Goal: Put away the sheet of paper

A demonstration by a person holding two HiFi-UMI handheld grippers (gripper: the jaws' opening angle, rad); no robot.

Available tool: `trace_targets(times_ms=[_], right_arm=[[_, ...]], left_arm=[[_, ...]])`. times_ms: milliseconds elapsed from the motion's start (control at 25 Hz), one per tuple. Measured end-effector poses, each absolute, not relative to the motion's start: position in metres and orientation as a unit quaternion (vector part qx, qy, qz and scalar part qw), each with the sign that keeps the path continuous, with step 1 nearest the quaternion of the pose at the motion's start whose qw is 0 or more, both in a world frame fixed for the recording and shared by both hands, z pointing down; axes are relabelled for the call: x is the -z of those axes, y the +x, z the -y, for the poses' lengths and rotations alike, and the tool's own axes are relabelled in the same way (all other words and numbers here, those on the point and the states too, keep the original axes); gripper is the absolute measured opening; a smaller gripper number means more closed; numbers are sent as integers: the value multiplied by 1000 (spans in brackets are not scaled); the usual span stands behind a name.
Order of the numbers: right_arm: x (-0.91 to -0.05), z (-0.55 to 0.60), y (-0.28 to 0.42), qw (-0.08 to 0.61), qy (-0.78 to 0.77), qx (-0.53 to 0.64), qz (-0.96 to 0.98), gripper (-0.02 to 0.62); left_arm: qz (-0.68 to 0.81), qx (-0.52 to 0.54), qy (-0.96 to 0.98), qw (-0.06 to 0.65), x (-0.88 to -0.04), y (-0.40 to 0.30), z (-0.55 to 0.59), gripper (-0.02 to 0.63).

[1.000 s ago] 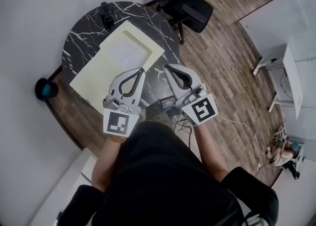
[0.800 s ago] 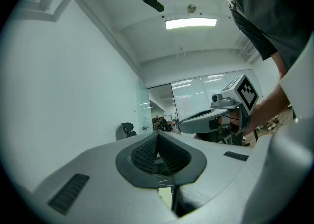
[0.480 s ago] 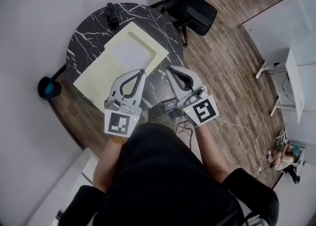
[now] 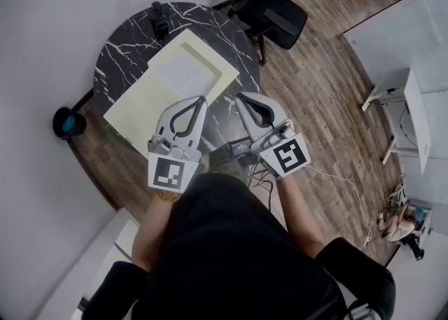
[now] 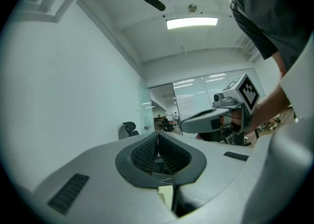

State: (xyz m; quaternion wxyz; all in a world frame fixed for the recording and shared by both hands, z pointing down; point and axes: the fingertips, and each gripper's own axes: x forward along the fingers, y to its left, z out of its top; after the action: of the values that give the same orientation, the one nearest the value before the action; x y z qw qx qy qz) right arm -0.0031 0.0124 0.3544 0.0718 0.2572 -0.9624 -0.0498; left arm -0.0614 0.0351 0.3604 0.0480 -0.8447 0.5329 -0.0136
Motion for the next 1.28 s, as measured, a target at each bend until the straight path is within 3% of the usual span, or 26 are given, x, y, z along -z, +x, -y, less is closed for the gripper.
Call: trace_targets(times_ms=[560, 1280], right_arm=[[-353, -16, -22, 47, 232, 46, 970, -2], [-358, -15, -26, 66, 235, 45, 969, -3]], left_arm=[[-557, 22, -829, 38, -368, -80, -45, 11], [-551, 24, -833, 30, -374, -83, -42, 11]])
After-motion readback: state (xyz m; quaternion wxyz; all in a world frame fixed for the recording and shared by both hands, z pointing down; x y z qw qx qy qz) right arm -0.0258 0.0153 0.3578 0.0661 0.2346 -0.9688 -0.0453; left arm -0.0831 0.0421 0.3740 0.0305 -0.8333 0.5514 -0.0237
